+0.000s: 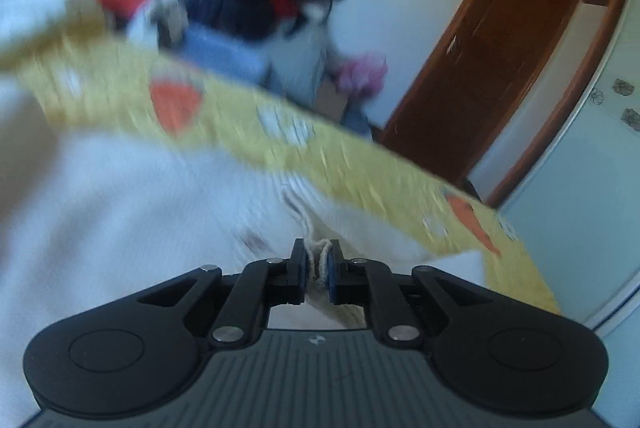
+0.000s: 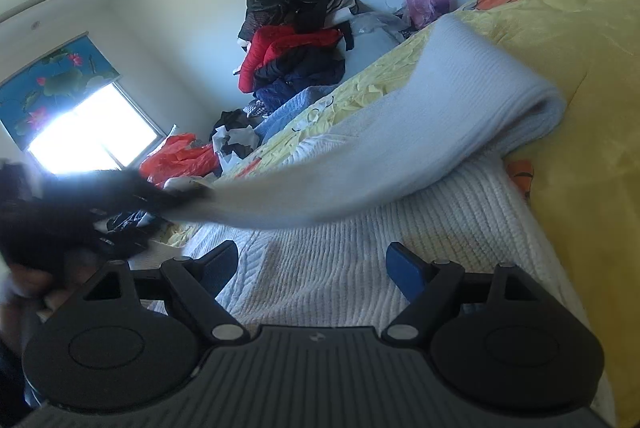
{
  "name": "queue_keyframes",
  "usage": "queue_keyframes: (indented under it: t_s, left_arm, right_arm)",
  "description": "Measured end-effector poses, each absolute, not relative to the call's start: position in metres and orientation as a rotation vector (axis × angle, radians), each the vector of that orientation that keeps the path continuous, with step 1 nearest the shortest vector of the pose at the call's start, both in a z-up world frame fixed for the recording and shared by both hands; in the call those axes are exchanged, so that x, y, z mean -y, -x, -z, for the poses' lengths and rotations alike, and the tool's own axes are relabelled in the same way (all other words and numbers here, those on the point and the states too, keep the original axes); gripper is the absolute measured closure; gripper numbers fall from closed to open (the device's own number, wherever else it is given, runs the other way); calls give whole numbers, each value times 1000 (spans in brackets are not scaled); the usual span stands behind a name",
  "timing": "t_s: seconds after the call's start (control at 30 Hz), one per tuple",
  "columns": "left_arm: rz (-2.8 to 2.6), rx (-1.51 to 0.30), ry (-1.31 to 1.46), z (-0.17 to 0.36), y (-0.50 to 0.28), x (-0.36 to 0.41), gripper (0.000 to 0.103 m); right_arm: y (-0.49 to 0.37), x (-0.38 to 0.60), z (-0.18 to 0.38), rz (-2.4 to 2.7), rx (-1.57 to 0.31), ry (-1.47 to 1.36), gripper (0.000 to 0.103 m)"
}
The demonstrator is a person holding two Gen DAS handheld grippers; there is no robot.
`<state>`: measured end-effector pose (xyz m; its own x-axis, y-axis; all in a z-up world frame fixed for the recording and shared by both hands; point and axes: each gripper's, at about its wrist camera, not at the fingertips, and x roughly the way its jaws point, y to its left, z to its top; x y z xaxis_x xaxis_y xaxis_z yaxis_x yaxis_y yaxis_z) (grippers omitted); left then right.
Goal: Fold small clothes
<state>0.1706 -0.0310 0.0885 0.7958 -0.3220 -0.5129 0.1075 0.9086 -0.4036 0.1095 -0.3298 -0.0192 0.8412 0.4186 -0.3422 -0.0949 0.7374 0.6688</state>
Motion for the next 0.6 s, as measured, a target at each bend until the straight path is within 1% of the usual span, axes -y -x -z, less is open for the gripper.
queue_keyframes:
  t_s: [0.07,0.17,0.3,0.33,0.37,0.43,0.47,0.5,0.53,0.57,0.6]
  left_arm:
    - [190,-606,322,-90,-172,13,94]
    - [73,-648,278,-70,-174,-21,94]
    - [10,-786,294,-28,-175,-50,94]
    - [8,-793,284,-20,-174,-50,93]
    - [6,-758,265,-20,-168,-47,91]
    - [-47,-722,225,-29,-155,-41,87]
    - [-70,-685,210,-34,-147,-39,84]
    - [-78,-632,193,-39,-136,-35,73]
    - [-71,-565,169,-45,-125,-31,60]
    - [-55,-490,137,-51,-115,-27,53]
    - [-37,-417,96,-54,-107,-21,35]
  right_arm:
    - [-109,330,19,-294,-505,-686,19]
    - [-108,330,18,-295,-505,-685,19]
    - [-107,329,17,-294,-508,-680,18]
    - [-106,329,17,-293,-509,-677,18]
    - [-106,328,16,-292,-511,-674,18]
    - [-106,328,16,-292,-515,-667,18]
    - [-106,328,15,-291,-519,-661,18]
    - [-105,327,13,-289,-526,-651,19]
    - [-104,326,9,-280,-540,-631,21]
    - [-102,324,3,-268,-539,-597,20]
    - [-99,322,-6,-257,-509,-558,18]
